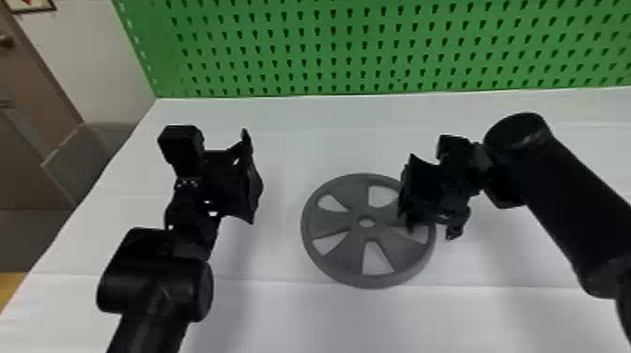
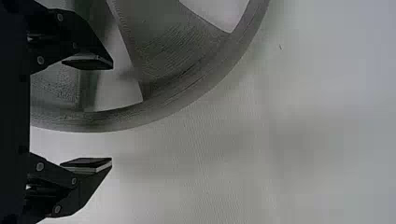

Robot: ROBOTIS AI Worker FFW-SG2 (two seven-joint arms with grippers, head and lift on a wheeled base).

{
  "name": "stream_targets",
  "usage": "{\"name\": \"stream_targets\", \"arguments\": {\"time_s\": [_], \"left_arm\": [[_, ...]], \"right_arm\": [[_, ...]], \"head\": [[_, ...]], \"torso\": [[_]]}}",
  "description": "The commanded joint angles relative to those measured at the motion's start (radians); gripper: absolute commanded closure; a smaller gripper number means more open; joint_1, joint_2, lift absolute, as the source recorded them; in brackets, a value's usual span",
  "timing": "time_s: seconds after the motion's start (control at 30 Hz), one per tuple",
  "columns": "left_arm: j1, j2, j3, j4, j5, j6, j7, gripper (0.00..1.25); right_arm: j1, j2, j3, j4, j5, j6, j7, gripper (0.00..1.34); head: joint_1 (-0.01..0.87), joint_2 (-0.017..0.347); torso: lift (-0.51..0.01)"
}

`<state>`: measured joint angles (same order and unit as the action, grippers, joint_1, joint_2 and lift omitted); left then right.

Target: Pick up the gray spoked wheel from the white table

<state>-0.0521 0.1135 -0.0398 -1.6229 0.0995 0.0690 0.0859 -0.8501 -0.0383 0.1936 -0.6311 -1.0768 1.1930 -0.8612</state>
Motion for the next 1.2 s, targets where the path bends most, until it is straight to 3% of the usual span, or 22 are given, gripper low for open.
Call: {"name": "stream_targets", "arguments": {"time_s": [0.0,0.2,0.77,0.93,1.1,1.17], "left_arm": [[0.0,0.0,-0.002,0.0,-0.003,0.0,0.0,0.36],[0.0,0.0,-0.002,0.001,-0.004,0.0,0.0,0.36],[0.0,0.0,-0.006,0.001,-0.011,0.006,0.0,0.36],[0.0,0.0,-0.006,0.001,-0.012,0.006,0.0,0.36],[0.0,0.0,-0.006,0.001,-0.012,0.008,0.0,0.36],[0.0,0.0,-0.006,0.001,-0.012,0.008,0.0,0.36]], "right_arm": [[0.0,0.0,-0.01,0.008,0.0,0.0,0.001,0.49],[-0.001,0.002,-0.013,0.013,-0.002,0.003,-0.001,0.42],[-0.001,-0.005,-0.06,0.042,-0.028,-0.007,0.001,0.42],[-0.001,-0.006,-0.054,0.042,-0.028,-0.015,0.001,0.64],[-0.001,-0.008,-0.011,0.04,-0.022,-0.024,0.03,0.69],[-0.001,-0.008,0.001,0.034,0.0,-0.027,0.05,0.8]], "head": [[0.779,0.147],[0.779,0.147],[0.779,0.147],[0.779,0.147],[0.779,0.147],[0.779,0.147]], "torso": [[-0.064],[-0.064],[-0.064],[-0.064],[-0.064],[-0.064]]}}
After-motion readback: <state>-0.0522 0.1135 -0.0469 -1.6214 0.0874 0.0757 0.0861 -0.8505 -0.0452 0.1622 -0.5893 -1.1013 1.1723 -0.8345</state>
